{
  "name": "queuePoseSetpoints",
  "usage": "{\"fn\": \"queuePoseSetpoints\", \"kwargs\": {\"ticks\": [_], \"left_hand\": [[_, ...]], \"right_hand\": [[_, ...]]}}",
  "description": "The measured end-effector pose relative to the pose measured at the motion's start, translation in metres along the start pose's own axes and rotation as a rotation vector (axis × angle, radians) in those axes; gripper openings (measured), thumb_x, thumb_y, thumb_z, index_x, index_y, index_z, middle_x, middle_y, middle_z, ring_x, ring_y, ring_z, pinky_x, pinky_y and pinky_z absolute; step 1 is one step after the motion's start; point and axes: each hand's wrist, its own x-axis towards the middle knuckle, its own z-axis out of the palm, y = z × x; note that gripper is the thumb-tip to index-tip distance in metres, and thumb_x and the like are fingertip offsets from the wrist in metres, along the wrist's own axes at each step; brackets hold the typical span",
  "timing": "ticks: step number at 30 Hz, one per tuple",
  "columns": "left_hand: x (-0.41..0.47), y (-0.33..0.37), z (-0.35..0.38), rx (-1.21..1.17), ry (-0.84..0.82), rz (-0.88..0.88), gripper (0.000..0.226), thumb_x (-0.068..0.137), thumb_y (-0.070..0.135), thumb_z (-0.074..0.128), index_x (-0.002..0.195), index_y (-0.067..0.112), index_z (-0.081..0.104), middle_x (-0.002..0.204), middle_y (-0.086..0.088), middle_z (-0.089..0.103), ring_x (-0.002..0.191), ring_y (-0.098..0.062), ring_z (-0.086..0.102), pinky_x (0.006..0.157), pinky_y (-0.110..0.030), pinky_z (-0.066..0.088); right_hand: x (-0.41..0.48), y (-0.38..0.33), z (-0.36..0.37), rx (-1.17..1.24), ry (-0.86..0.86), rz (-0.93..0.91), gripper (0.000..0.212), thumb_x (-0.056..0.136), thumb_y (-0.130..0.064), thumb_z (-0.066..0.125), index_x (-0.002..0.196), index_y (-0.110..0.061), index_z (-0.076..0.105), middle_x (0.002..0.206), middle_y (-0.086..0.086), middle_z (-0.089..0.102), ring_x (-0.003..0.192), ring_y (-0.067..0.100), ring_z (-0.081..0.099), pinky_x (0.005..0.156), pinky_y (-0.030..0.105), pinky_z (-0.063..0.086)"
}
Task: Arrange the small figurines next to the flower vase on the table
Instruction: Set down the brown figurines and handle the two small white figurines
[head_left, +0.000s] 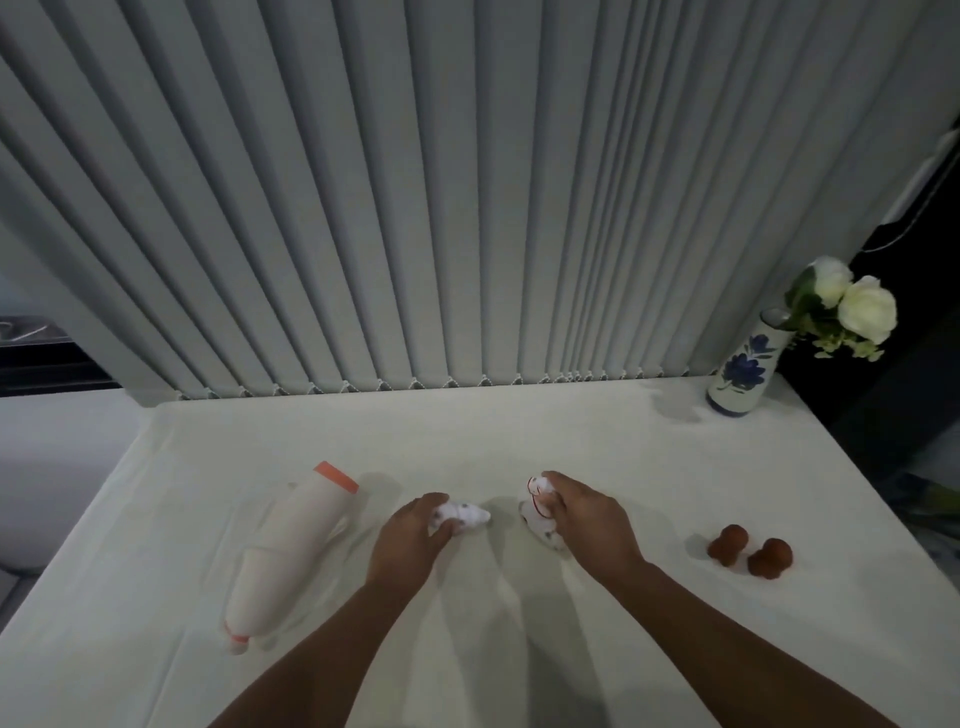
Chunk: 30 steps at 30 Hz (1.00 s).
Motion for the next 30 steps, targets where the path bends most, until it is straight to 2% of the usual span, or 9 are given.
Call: {"fn": "queuePoseSetpoints", "kwargs": {"ticks": [4, 9, 12, 15, 17, 21, 24, 28, 30], "left_hand": [[0.017, 0.025, 0.018, -0.016, -0.035, -0.023, 0.038, 0.087, 0.036, 0.062, 0.121, 0.019, 0.059, 0.116, -0.001, 0.068, 0.101, -0.019, 0.063, 0.084, -0.026, 0.044], [0.036, 0.058, 0.042, -0.038, -0.126, 0.016, 0.038, 0.086, 0.039, 0.062, 0.118, 0.018, 0.06, 0.114, -0.003, 0.068, 0.1, -0.02, 0.063, 0.08, -0.025, 0.04], [0.047, 0.076, 0.054, -0.065, -0.189, 0.049, 0.062, 0.072, 0.062, 0.051, 0.115, 0.019, 0.061, 0.112, -0.003, 0.068, 0.099, -0.02, 0.062, 0.078, -0.023, 0.038], [0.058, 0.09, 0.064, -0.069, -0.221, 0.089, 0.076, 0.062, 0.068, 0.039, 0.114, 0.019, 0.062, 0.111, -0.004, 0.068, 0.1, -0.02, 0.062, 0.079, -0.022, 0.037], [0.065, 0.097, 0.068, -0.052, -0.245, 0.104, 0.069, 0.066, 0.064, 0.046, 0.116, 0.018, 0.062, 0.111, -0.006, 0.068, 0.1, -0.021, 0.061, 0.079, -0.022, 0.038], [0.081, 0.107, 0.078, 0.004, -0.257, 0.117, 0.041, 0.084, 0.039, 0.063, 0.119, 0.018, 0.059, 0.113, -0.006, 0.066, 0.103, -0.022, 0.059, 0.078, -0.023, 0.035], [0.083, 0.105, 0.085, 0.025, -0.273, 0.115, 0.038, 0.085, 0.038, 0.062, 0.119, 0.02, 0.059, 0.113, -0.005, 0.066, 0.103, -0.021, 0.059, 0.078, -0.024, 0.036], [0.082, 0.106, 0.091, 0.03, -0.306, 0.098, 0.039, 0.085, 0.038, 0.062, 0.119, 0.021, 0.059, 0.113, -0.005, 0.066, 0.104, -0.021, 0.059, 0.082, -0.027, 0.039], [0.084, 0.109, 0.094, 0.03, -0.32, 0.108, 0.039, 0.085, 0.037, 0.062, 0.12, 0.021, 0.058, 0.115, -0.005, 0.066, 0.106, -0.021, 0.058, 0.084, -0.027, 0.039]], "right_hand": [[0.002, 0.024, -0.021, -0.039, -0.05, 0.039, 0.017, 0.097, -0.038, 0.04, 0.093, -0.029, 0.054, 0.083, -0.007, 0.063, 0.077, 0.017, 0.059, 0.069, 0.032, 0.045], [0.002, 0.047, -0.04, -0.07, -0.074, 0.07, 0.025, 0.097, -0.043, 0.036, 0.094, -0.028, 0.055, 0.09, -0.008, 0.066, 0.081, 0.018, 0.061, 0.072, 0.032, 0.046], [0.002, 0.053, -0.051, -0.103, -0.112, 0.047, 0.019, 0.098, -0.038, 0.038, 0.094, -0.029, 0.054, 0.095, -0.011, 0.064, 0.082, 0.016, 0.059, 0.069, 0.029, 0.041], [0.004, 0.062, -0.06, -0.136, -0.161, 0.029, 0.015, 0.094, -0.036, 0.041, 0.087, -0.026, 0.05, 0.085, -0.008, 0.058, 0.075, 0.017, 0.055, 0.067, 0.031, 0.041], [0.006, 0.068, -0.065, -0.152, -0.173, 0.018, 0.016, 0.093, -0.035, 0.043, 0.088, -0.022, 0.05, 0.082, -0.007, 0.058, 0.073, 0.016, 0.056, 0.068, 0.032, 0.044], [0.014, 0.08, -0.074, -0.214, -0.195, 0.0, 0.014, 0.09, -0.033, 0.045, 0.093, -0.021, 0.053, 0.09, -0.002, 0.064, 0.081, 0.021, 0.06, 0.073, 0.037, 0.049], [0.009, 0.086, -0.068, -0.2, -0.229, 0.032, 0.013, 0.091, -0.033, 0.046, 0.097, -0.024, 0.054, 0.095, -0.004, 0.064, 0.086, 0.022, 0.061, 0.076, 0.038, 0.049], [0.003, 0.09, -0.06, -0.171, -0.213, 0.065, 0.009, 0.092, -0.03, 0.045, 0.084, -0.027, 0.044, 0.094, -0.003, 0.063, 0.087, 0.022, 0.059, 0.074, 0.038, 0.048], [0.006, 0.089, -0.061, -0.15, -0.18, 0.081, 0.006, 0.093, -0.029, 0.045, 0.091, -0.027, 0.05, 0.099, -0.004, 0.064, 0.094, 0.022, 0.058, 0.077, 0.038, 0.047]]}}
